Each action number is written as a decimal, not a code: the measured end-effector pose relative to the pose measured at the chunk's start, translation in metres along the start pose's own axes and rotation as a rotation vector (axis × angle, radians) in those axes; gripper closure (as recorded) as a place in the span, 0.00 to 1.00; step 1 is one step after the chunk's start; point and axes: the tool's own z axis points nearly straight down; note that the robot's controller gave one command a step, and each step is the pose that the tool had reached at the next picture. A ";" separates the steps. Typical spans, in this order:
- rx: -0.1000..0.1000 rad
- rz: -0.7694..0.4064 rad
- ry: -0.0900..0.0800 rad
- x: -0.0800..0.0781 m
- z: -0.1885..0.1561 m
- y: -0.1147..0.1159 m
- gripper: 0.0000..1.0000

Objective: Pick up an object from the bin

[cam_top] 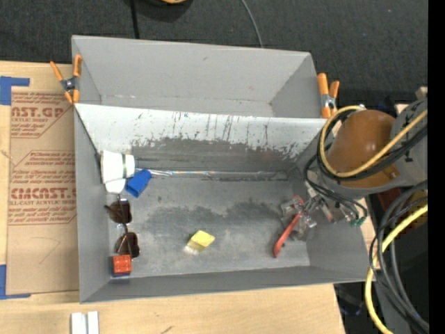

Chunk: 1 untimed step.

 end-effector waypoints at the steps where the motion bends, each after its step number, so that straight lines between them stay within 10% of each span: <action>1: 0.000 0.000 0.000 0.000 0.000 0.000 1.00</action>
Offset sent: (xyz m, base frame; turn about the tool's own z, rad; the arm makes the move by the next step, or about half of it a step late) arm -0.0207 -0.0012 0.2256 -0.0264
